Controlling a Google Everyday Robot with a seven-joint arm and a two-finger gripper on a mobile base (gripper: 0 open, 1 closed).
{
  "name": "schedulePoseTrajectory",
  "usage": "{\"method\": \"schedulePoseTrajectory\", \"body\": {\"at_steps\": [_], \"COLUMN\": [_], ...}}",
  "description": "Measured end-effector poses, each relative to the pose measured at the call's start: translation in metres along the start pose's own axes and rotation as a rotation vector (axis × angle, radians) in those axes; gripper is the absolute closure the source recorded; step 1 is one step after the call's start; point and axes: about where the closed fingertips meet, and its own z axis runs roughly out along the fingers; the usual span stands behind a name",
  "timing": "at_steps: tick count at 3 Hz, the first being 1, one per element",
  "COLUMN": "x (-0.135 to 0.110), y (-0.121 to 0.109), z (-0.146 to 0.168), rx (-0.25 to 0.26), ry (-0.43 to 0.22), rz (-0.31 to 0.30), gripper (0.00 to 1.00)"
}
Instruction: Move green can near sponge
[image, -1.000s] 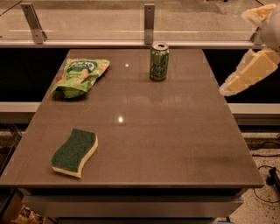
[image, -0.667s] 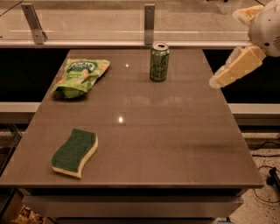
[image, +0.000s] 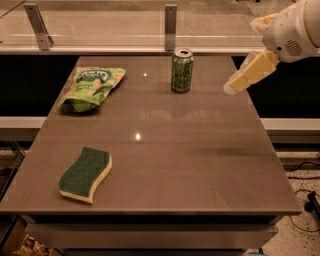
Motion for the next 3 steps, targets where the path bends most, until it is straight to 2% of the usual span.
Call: {"method": "schedulePoseTrajectory", "body": {"at_steps": [2, 3], "x": [0.001, 0.003], "y": [-0.005, -0.010], "z": [0.002, 0.018], "rx": [-0.014, -0.041], "ry": [-0.008, -0.040], "rz": [0.031, 0.067], "gripper": [0.00, 0.00]}}
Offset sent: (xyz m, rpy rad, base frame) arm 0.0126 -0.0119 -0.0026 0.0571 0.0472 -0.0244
